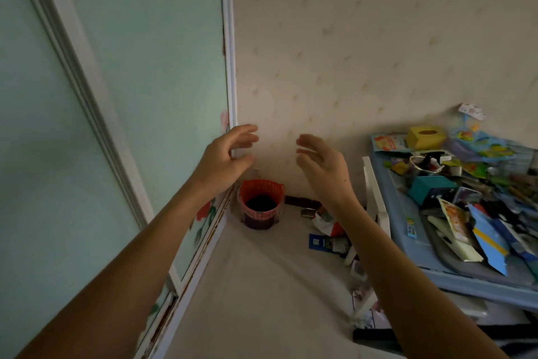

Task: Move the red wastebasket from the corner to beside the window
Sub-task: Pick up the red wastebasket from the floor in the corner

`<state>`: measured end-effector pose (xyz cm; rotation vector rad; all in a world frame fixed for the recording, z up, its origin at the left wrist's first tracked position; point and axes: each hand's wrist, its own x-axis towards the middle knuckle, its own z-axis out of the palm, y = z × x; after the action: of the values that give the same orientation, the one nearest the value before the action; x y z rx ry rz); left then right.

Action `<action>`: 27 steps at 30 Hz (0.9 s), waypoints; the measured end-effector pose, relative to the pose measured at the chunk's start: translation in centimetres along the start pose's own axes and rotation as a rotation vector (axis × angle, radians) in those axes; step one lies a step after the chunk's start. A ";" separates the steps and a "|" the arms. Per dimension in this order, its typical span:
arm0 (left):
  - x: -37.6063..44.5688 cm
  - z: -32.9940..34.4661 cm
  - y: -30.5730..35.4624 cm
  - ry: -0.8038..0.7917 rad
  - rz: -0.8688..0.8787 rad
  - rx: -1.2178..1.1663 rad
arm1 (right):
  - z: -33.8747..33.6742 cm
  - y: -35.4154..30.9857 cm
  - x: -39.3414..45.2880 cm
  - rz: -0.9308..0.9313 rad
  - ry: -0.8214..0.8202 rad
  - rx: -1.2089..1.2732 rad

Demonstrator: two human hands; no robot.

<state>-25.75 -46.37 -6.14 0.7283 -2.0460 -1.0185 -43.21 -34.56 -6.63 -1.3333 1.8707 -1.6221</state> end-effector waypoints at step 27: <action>45.3 3.6 -26.1 -0.105 -0.168 -0.051 | 10.9 21.3 46.6 0.176 0.009 0.022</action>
<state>-50.47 -91.93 -13.42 0.8481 -2.0661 -1.2221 -67.89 -80.16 -14.22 -1.1196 1.9105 -1.5575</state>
